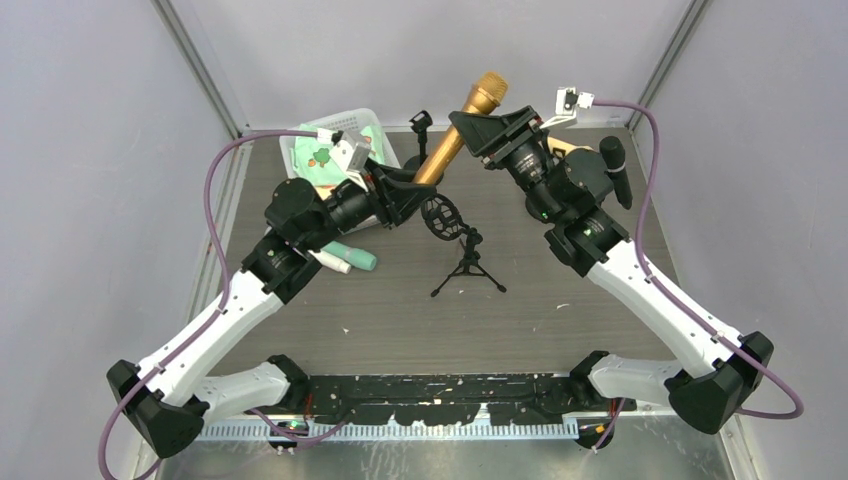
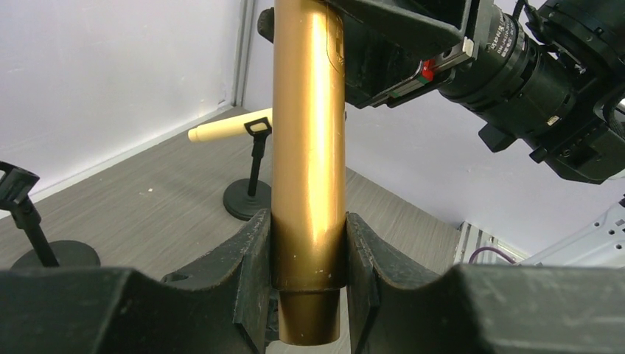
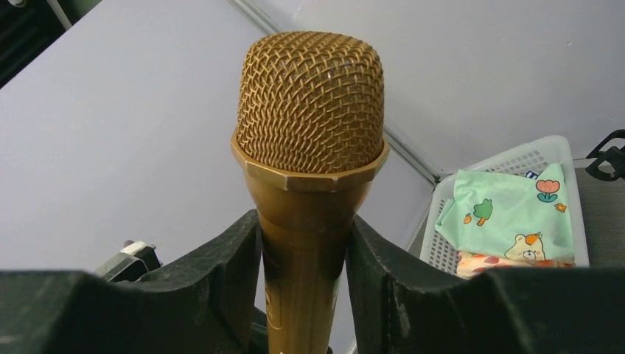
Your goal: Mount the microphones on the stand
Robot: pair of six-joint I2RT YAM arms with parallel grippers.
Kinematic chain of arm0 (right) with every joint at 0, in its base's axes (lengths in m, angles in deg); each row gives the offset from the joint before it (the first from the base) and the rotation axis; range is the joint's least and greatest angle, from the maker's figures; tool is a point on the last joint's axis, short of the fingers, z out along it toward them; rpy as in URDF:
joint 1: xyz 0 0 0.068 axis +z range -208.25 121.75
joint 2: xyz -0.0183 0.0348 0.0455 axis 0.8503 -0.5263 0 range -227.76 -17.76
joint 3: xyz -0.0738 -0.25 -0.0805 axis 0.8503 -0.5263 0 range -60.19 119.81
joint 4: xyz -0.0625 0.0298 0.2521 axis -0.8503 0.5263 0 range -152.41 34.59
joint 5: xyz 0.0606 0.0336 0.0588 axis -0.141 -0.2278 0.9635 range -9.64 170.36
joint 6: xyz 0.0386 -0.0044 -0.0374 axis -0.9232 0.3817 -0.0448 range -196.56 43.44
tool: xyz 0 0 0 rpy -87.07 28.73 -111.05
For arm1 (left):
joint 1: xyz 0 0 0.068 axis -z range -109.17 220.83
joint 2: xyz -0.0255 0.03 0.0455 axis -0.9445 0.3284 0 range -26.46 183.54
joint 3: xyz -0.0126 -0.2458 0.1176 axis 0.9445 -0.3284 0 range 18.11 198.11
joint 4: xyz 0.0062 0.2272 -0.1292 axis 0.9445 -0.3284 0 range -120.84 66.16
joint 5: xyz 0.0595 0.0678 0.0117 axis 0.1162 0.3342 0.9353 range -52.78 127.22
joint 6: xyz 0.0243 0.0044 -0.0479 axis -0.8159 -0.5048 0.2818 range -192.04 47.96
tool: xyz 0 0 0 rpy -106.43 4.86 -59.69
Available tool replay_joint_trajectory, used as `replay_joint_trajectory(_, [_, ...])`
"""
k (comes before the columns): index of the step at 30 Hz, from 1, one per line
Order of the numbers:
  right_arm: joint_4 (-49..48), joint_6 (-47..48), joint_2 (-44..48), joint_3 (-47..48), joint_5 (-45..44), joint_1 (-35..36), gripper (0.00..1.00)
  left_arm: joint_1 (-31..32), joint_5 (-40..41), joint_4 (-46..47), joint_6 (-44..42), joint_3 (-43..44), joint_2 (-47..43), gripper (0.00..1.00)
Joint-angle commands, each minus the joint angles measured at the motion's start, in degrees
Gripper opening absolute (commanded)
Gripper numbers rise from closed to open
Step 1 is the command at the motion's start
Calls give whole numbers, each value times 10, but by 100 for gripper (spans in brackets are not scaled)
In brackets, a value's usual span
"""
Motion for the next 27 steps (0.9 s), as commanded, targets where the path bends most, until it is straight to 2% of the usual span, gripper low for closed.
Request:
replay_joint_trajectory(1, [-43, 0, 11, 8, 6, -5, 46, -1, -15, 26, 1, 7, -3, 0])
replay_joint_trajectory(3, [-49, 9, 13, 1, 4, -5, 40, -1, -8, 20, 1, 7, -2, 3])
replay_joint_trajectory(4, [-53, 14, 15, -4, 2, -6, 36, -1, -3, 16, 1, 7, -2, 9])
replay_joint_trajectory(10, [-81, 36, 34, -45, -38, -6, 4, -1, 32, 0, 10, 8, 0, 56])
replay_joint_trajectory(12, [-93, 57, 49, -71, -75, -6, 1, -1, 59, -13, 19, 10, 0, 67])
replay_joint_trajectory(18, [-94, 136, 82, -126, -145, -7, 1, -1, 145, -63, 65, 13, 7, 73])
replay_joint_trajectory(22, [-117, 164, 93, -162, -164, -6, 1, -1, 197, -104, 92, 17, 21, 72])
replay_joint_trajectory(27, [-194, 180, 103, -211, -166, -7, 1, -1, 221, -151, 103, 37, 53, 67])
